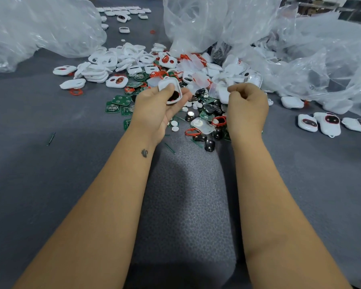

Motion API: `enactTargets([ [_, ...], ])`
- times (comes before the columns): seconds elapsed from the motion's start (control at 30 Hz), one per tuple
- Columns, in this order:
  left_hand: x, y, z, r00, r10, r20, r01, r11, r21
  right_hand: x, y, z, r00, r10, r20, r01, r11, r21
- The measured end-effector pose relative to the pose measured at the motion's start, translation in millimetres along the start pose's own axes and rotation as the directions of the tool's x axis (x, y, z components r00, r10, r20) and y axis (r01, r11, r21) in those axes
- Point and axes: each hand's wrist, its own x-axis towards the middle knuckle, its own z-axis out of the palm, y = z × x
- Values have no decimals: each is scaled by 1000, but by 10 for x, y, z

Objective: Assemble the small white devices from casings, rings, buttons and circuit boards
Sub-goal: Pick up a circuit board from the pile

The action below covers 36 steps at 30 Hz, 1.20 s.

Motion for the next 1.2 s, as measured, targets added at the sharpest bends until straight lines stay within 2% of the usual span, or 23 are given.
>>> enactTargets([
  [0.1, -9, 13, 1, 1000, 10, -3, -10, 1000, -8, -28, -5, 13, 992, -66, 104, 87, 974, -208],
  [0.17, -20, 21, 8, 1000, 21, -5, -21, 1000, -7, -43, -8, 37, 973, -117, 197, 181, 918, -353],
  [0.27, -27, 36, 16, 999, 42, -7, -41, 999, 5, -62, -10, 55, 945, -169, 281, 284, 851, -442],
  [0.5, -34, 19, 28, 999, 43, 22, -44, 996, 80, -99, -45, 29, 931, -146, 336, 297, 836, -462],
  [0.67, -33, 13, 22, 999, 36, -6, -35, 997, 68, -77, -32, -1, 925, -173, 338, 327, 816, -477],
  [0.73, -30, 12, 19, 999, 32, -17, -31, 998, 58, -91, -49, -19, 917, -171, 361, 325, 844, -427],
  [0.83, -23, 10, 17, 999, 29, -30, -27, 999, 45, -124, -77, -34, 867, -127, 483, 325, 877, -353],
  [0.93, -19, 7, 18, 999, 25, -38, -24, 999, 43, -133, -69, -29, 800, -97, 592, 395, 827, -400],
  [1.03, -20, 2, 25, 999, 16, -41, -14, 999, 49, -119, -54, -35, 787, -133, 602, 457, 781, -425],
  [1.2, -28, 1, 30, 999, 5, -42, -3, 998, 68, -114, -61, -42, 800, -157, 579, 465, 771, -435],
])
